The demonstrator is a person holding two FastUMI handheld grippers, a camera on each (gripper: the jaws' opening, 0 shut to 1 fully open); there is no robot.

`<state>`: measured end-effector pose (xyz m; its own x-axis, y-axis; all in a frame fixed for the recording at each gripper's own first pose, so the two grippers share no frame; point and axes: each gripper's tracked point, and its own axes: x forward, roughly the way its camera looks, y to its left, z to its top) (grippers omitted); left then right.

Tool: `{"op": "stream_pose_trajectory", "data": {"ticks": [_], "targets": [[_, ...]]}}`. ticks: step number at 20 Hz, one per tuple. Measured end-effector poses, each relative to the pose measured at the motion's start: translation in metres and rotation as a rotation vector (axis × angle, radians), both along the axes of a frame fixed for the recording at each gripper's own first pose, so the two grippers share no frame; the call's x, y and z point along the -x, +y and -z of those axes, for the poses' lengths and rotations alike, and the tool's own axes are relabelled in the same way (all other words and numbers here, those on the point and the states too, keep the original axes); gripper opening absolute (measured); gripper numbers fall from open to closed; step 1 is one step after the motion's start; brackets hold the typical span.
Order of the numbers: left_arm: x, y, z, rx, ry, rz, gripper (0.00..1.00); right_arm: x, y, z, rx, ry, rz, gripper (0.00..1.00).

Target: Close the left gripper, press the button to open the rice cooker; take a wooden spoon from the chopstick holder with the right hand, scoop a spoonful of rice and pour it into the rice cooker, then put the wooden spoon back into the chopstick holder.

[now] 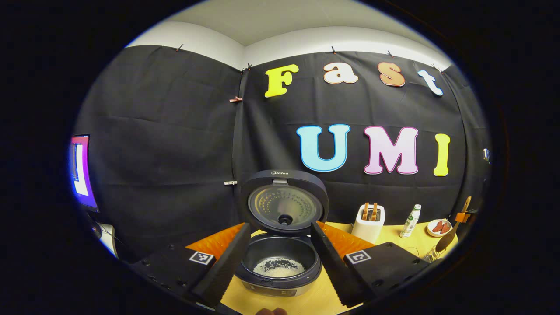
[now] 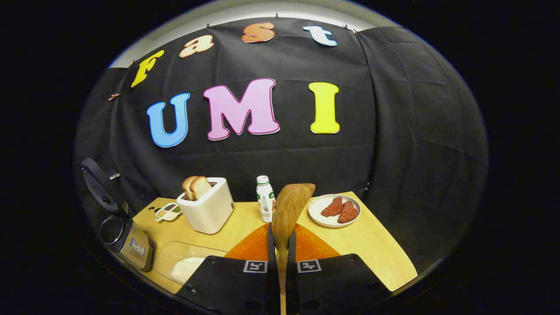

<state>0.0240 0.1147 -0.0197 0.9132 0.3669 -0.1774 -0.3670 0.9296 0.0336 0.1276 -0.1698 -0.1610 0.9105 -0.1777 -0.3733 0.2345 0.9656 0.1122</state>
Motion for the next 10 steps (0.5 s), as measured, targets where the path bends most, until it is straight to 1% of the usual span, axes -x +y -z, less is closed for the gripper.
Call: {"op": "stream_pose_trajectory", "data": {"ticks": [4,6,8,10], "targets": [[0.0,0.015,-0.006,-0.019,-0.014,0.013,0.94,-0.017,0.063,0.0,-0.028,-0.01,-0.076,0.1],[0.0,0.022,-0.009,-0.007,-0.025,0.029,0.94,-0.024,0.093,0.005,-0.039,-0.006,-0.104,0.1],[-0.001,0.034,-0.007,-0.004,-0.028,0.03,0.94,-0.028,0.117,0.017,-0.028,0.009,-0.126,0.1],[-0.005,0.044,-0.005,0.002,-0.025,0.035,0.93,-0.029,0.135,0.039,0.002,0.048,-0.148,0.1]]}}
